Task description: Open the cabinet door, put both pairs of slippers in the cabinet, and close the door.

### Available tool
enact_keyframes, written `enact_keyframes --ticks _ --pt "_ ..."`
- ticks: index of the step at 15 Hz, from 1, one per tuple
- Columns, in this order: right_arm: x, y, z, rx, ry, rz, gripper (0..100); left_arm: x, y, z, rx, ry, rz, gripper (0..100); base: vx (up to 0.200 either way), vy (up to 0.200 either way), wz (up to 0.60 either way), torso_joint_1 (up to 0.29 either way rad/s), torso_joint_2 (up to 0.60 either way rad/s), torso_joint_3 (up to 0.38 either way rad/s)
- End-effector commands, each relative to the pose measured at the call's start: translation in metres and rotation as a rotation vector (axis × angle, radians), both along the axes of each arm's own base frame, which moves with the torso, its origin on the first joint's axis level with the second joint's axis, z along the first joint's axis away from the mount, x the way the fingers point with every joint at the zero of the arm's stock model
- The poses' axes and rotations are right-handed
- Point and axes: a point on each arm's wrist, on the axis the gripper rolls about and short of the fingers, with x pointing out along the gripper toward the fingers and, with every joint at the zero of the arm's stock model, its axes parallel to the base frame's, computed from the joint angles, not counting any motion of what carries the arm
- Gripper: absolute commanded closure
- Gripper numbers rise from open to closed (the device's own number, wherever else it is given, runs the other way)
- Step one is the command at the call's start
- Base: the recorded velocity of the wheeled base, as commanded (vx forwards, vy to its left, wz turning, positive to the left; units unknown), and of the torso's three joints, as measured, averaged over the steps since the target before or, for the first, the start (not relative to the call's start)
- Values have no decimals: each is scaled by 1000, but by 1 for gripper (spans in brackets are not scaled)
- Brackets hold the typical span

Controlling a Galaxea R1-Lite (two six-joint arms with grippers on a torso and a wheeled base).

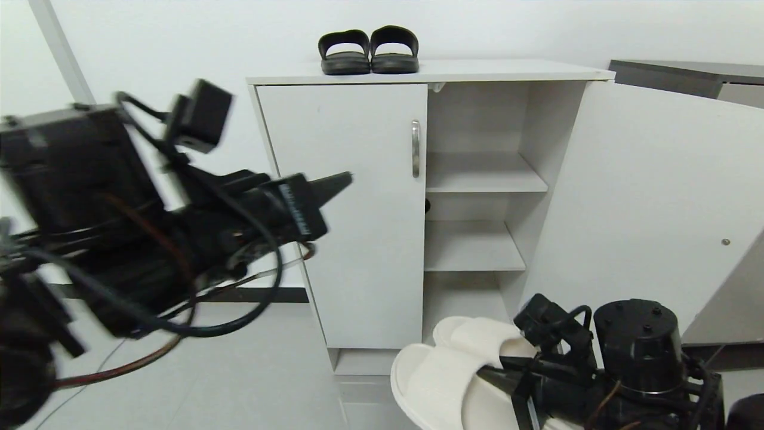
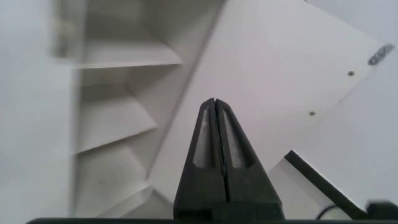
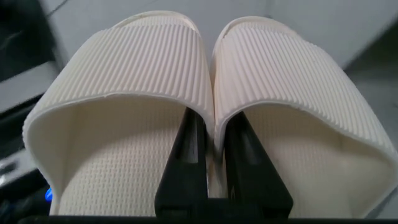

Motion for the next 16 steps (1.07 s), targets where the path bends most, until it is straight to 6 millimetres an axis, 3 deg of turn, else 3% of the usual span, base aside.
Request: enact_keyframes --ticks 1,3,6,8,11,16 --pt "26 17 -5 16 1 -121 100 -115 105 -20 47 22 346 100 0 0 0 0 0 0" --pt "41 26 -10 -1 -22 -228 100 -173 133 -50 122 59 589 100 0 0 0 0 0 0" --pt "43 27 -15 -14 -16 -244 100 -229 141 -101 190 95 810 100 0 0 0 0 0 0" --pt "42 26 -16 -17 -15 -244 100 -238 140 -137 217 66 832 100 0 0 0 0 0 0" --pt "42 27 -16 -9 -22 -244 100 -230 138 -173 219 75 766 100 0 0 0 0 0 0" --pt "42 28 -14 3 -38 -243 100 -221 137 -185 244 27 726 100 0 0 0 0 0 0"
